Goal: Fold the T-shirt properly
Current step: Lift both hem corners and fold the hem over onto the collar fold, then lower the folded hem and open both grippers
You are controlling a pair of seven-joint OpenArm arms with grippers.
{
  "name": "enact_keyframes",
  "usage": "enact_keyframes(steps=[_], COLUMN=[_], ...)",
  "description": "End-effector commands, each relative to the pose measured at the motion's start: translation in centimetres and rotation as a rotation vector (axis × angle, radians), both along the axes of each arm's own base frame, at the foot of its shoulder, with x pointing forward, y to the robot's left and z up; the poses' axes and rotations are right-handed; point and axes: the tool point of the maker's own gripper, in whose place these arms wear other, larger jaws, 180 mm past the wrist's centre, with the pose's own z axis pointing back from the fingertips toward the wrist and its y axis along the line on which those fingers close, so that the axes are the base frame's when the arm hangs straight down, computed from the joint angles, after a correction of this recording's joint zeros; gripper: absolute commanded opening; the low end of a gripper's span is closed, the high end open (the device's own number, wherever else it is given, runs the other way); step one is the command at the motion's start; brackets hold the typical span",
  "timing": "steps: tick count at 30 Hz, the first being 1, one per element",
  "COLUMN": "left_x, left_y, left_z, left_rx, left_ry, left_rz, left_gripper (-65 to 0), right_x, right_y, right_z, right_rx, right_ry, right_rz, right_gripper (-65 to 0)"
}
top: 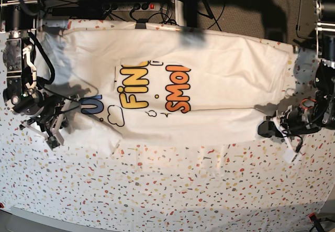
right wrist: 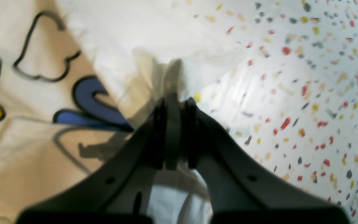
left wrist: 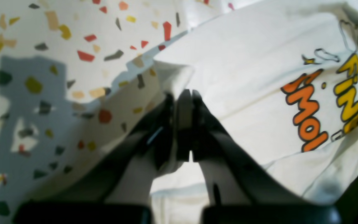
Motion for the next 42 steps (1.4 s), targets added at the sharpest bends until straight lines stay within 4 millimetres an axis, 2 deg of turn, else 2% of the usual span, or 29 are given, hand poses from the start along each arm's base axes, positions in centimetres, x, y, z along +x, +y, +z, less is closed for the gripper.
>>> enact_keyframes(steps=[1, 5, 8, 11, 18, 23, 27, 33, 36, 42], left_x=[1.0, -0.5, -1.7, -2.9, -5.6, -7.1, -8.2, -7.7, -7.9, -9.3], left_y=[0.7, 1.7, 1.8, 1.2, -1.2, -0.8, -0.5, 1.5, 1.5, 1.5], left_z=[2.6, 3.8, 4.8, 5.9, 6.9, 5.5, 4.0, 3.2, 3.0, 1.7], left_rx=[-0.017, -0.017, 0.005, 0.020, 0.049, 0.098, 0.121, 0.201, 0.201, 0.202], left_ry=[-0.082, -0.125, -0.154, -0.181, -0.211, -0.168, -0.129, -0.109, -0.104, -0.061], left_rz=[0.018, 0.065, 0.054, 0.024, -0.063, -0.036, -0.032, 0.059, 0.058, 0.054], left_gripper=[-65.0, -65.0, -65.0, -65.0, -65.0, -65.0, -65.0, -65.0, -65.0, -65.0], right_x=[0.6, -0.8, -1.8, -2.8, -4.6, -5.1, -5.8, -6.8, -7.3, -9.2], right_y=[-0.6, -1.3, -2.4, -2.9, -2.0, -2.0, -3.4, -5.8, -6.1, -6.1], right_z=[1.9, 2.8, 3.9, 4.6, 4.6, 5.5, 5.9, 6.5, 6.2, 4.3], right_rx=[-0.010, -0.016, -0.026, -0.024, -0.035, -0.048, -0.064, -0.083, -0.087, -0.093], right_ry=[-0.056, -0.085, -0.116, -0.132, -0.126, -0.146, -0.153, -0.161, -0.147, -0.077], right_rz=[-0.002, -0.024, -0.052, -0.067, -0.040, -0.039, -0.076, -0.143, -0.150, -0.148], right_gripper=[-65.0, -65.0, -65.0, -65.0, -65.0, -65.0, -65.0, -65.0, -65.0, -65.0])
